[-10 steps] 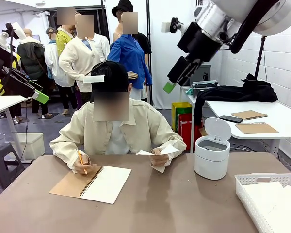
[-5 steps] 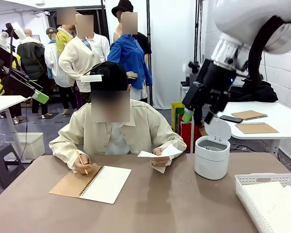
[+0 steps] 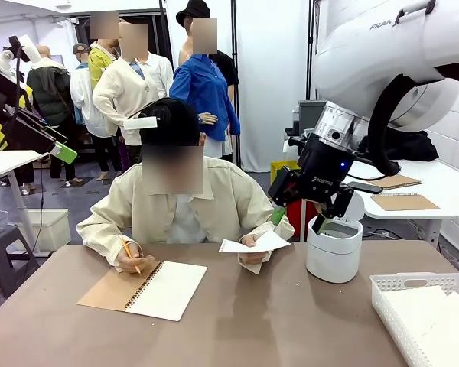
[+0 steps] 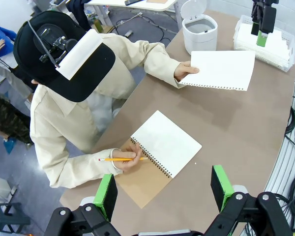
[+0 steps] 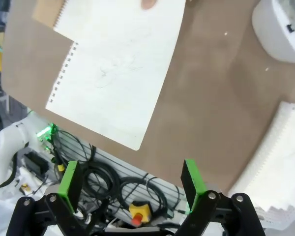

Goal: Sort the paper based on its condition.
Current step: If a person hands you a paper, place it in the Organizing basket , and if it's crumpled, put it in the Trash can.

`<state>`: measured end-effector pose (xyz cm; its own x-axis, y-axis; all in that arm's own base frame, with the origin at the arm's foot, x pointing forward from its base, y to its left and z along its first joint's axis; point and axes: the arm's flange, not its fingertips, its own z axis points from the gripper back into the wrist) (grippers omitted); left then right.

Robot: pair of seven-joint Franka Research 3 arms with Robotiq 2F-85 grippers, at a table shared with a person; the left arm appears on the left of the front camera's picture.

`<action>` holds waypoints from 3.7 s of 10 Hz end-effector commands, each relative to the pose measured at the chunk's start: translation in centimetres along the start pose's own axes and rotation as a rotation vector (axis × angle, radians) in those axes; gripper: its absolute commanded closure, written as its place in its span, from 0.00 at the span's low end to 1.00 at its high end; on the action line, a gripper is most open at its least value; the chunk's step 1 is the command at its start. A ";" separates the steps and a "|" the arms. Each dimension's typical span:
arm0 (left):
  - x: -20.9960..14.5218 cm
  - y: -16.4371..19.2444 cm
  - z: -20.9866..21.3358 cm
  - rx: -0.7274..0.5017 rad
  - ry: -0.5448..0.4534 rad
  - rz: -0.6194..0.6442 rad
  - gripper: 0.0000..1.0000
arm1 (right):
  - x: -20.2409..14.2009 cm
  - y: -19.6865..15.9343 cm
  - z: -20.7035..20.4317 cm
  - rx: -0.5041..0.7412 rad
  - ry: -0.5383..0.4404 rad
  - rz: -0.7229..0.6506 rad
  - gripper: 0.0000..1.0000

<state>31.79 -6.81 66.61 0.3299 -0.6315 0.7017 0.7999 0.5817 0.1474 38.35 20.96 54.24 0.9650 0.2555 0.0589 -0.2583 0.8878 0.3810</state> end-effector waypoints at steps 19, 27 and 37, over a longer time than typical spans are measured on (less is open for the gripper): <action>0.0 0.1 0.1 -0.002 -0.003 0.001 0.00 | 5.7 -8.2 -13.2 0.630 -0.057 -0.670 0.00; 0.0 0.1 0.1 -0.002 -0.003 0.001 0.00 | 5.2 -8.8 -13.0 0.681 0.038 -0.602 1.00; 0.0 0.1 0.1 -0.002 -0.003 0.001 0.00 | 5.3 -6.7 -8.4 0.665 0.007 -0.387 1.00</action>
<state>31.79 -6.80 66.61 0.3300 -0.6314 0.7018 0.7998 0.5818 0.1474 44.67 20.08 42.79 0.9634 -0.0775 -0.2567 0.2614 0.4842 0.8350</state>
